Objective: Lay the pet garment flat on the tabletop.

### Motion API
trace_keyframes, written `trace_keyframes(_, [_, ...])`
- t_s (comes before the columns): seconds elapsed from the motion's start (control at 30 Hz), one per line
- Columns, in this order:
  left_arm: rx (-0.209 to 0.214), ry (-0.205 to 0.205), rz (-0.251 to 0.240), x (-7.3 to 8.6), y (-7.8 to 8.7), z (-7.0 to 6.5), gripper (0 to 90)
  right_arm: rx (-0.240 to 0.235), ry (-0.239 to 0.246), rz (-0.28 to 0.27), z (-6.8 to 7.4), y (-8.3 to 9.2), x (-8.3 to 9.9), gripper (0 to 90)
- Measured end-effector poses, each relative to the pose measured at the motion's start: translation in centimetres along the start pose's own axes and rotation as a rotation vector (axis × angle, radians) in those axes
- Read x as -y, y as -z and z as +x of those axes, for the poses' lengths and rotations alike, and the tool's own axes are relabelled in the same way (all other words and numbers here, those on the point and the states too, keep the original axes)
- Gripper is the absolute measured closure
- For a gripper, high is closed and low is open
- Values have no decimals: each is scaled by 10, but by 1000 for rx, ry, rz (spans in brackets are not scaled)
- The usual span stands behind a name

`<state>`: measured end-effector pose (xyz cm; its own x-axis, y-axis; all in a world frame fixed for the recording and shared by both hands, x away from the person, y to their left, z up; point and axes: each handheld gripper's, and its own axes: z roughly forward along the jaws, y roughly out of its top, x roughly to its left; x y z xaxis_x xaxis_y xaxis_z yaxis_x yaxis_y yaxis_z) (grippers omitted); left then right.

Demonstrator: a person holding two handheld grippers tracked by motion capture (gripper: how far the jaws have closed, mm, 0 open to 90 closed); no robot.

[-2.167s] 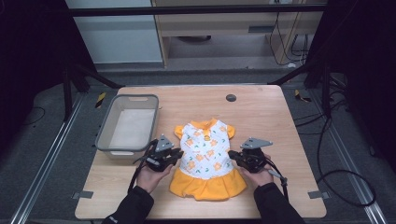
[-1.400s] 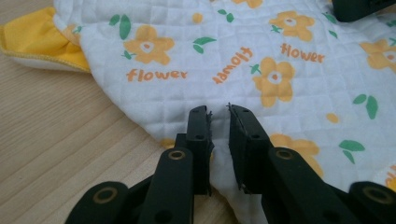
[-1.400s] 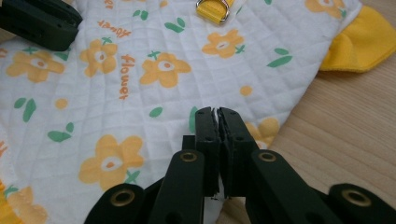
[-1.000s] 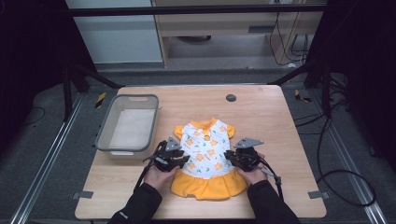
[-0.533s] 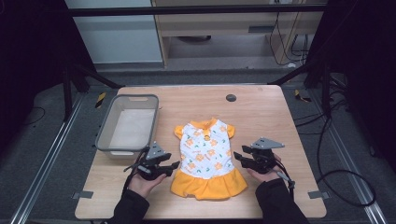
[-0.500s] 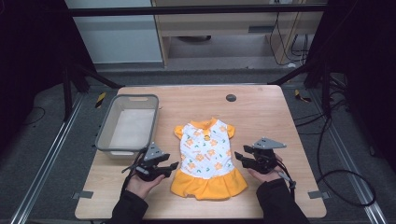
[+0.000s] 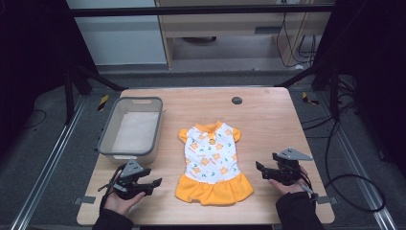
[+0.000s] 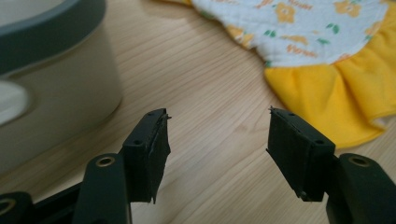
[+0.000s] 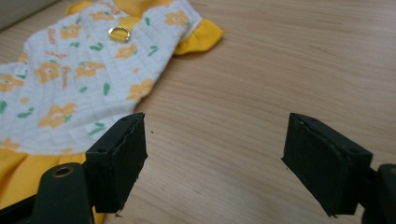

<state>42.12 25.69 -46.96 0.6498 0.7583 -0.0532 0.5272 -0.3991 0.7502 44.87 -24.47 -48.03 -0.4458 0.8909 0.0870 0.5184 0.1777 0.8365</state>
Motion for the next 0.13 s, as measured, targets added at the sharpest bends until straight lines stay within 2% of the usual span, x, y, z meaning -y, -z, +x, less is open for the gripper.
trace_keyframes(0.13, [-28,18,6,9,6,10,350,40,6,23,-3,3,4,169])
